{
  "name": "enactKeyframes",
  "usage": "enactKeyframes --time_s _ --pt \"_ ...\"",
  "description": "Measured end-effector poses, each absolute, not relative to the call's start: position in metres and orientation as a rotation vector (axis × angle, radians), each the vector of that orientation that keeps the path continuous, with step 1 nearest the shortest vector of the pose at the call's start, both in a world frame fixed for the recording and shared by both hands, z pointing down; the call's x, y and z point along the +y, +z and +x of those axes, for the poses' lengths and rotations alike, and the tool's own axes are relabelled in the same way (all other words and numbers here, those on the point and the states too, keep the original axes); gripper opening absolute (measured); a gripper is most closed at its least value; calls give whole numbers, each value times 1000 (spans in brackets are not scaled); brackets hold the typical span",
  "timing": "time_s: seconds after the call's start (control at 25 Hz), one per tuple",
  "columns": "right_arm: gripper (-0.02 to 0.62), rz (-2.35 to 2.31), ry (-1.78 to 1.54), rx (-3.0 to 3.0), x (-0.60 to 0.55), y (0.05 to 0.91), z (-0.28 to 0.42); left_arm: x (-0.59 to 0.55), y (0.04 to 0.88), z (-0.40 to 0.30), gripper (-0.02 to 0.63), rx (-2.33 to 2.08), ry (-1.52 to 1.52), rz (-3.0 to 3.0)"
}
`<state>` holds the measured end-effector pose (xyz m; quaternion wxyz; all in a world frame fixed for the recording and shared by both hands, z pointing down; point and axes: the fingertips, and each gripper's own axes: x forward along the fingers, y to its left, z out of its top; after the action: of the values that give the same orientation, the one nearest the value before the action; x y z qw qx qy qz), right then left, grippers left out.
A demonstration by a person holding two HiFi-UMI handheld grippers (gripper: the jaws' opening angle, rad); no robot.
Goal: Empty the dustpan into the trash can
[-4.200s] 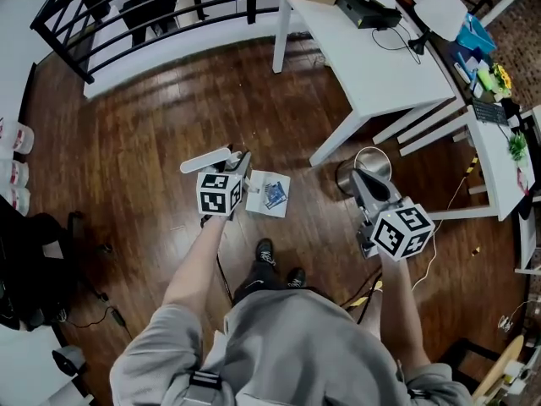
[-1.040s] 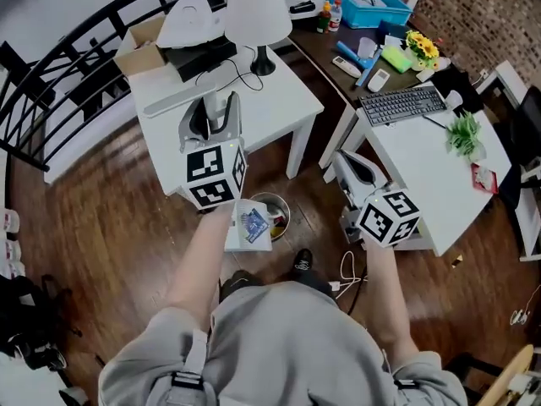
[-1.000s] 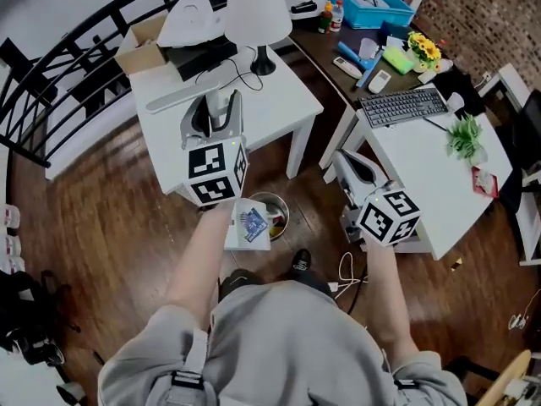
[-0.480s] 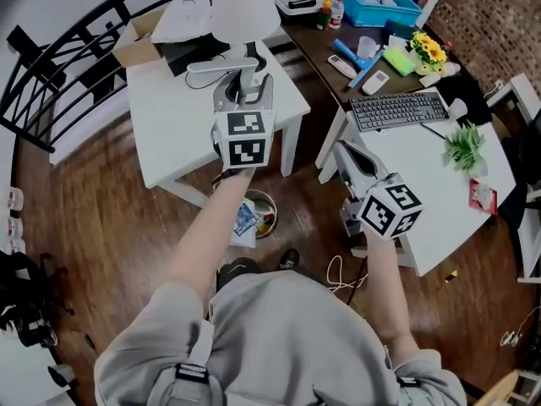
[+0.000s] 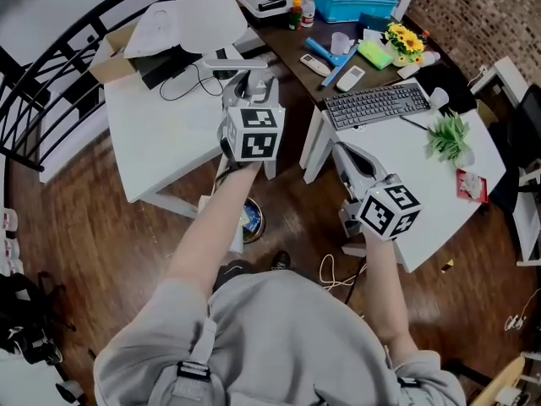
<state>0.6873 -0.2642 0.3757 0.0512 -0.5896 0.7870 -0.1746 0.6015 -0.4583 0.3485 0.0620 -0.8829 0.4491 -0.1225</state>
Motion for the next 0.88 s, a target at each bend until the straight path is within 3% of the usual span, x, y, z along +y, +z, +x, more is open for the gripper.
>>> enactKeyframes --time_s 0.48,0.88 --pt "0 -1749 -543 2401 -267 378 689 -452 345 590 202 1389 -359 -2674" --pt "0 -1590 -545 2519 -293 376 620 -433 318 490 202 1481 -238 -2706"
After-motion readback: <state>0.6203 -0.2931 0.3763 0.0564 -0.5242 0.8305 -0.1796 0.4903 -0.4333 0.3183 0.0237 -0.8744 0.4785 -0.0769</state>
